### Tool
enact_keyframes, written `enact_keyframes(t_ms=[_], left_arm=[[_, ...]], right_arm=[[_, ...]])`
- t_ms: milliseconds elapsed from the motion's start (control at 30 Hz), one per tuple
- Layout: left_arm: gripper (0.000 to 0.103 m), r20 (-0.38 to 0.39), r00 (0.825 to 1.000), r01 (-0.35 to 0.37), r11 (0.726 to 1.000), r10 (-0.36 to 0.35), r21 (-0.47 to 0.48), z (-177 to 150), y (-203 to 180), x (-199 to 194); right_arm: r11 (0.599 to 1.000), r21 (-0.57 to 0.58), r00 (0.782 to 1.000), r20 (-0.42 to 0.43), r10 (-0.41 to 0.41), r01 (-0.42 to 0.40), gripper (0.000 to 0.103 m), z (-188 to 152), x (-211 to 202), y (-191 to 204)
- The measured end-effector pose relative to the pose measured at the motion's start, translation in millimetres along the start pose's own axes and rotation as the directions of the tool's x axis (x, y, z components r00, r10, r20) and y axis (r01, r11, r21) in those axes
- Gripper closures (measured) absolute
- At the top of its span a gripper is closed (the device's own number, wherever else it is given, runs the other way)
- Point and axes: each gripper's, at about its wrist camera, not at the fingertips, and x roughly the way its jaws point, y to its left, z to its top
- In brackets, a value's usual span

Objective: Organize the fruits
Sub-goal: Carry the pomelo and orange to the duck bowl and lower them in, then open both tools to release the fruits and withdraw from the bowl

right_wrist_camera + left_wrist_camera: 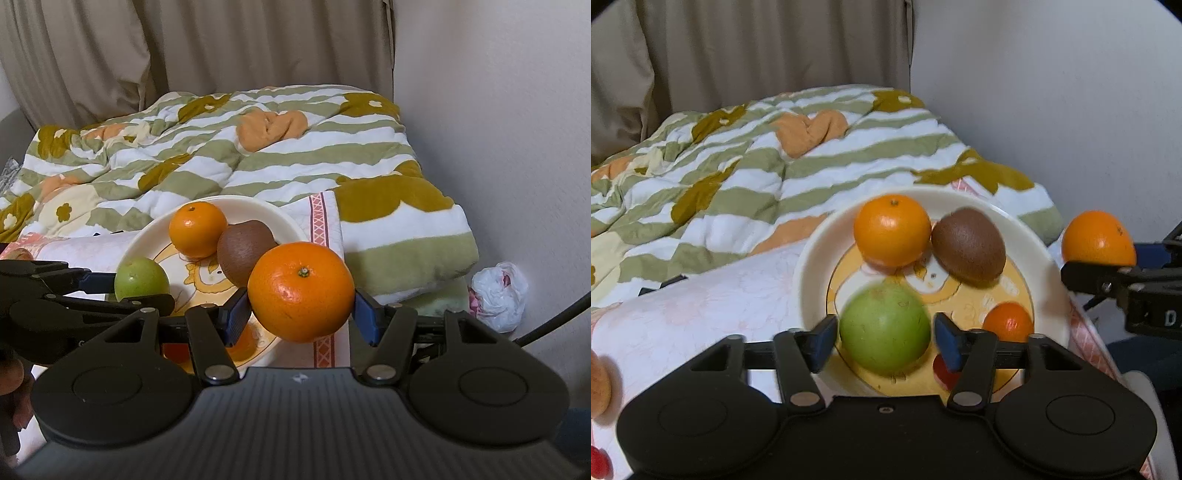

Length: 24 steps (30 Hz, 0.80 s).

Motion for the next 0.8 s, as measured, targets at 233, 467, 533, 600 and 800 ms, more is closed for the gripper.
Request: enact_keyframes(t_ms=[233,467,533,600,800], left_arm=[[0.001,0.067,0.998,-0.017,1.0,0.017,-0.005,7,4,-28],[0.001,0.063,0.998,-0.023,0.998,0.026,-0.055,-2,15,-47],[0.001,0.053,0.998,-0.022,0.997,0.026,-0.072,-6,17,-49],[0.001,0.049,0.998,-0.034,0.996,0.038,-0.081,-10,19,-53],[0.001,0.048,0.996,-0.065,0.995,0.069,-0.077,-18,21,-61]], right_arm=[[1.0,-0.01,1.0,0.009,0.004,-0.004,0.028,6,-4,1],[0.999,-0.036,0.999,-0.006,0.032,-0.032,0.028,10,3,8],[0.998,-0.047,0.999,-0.008,0.038,-0.039,0.028,9,7,12],[0.998,-0.053,0.999,-0.011,0.043,-0.044,0.028,9,12,15],[0.998,-0.056,0.999,0.0,0.039,-0.039,0.028,7,28,19]])
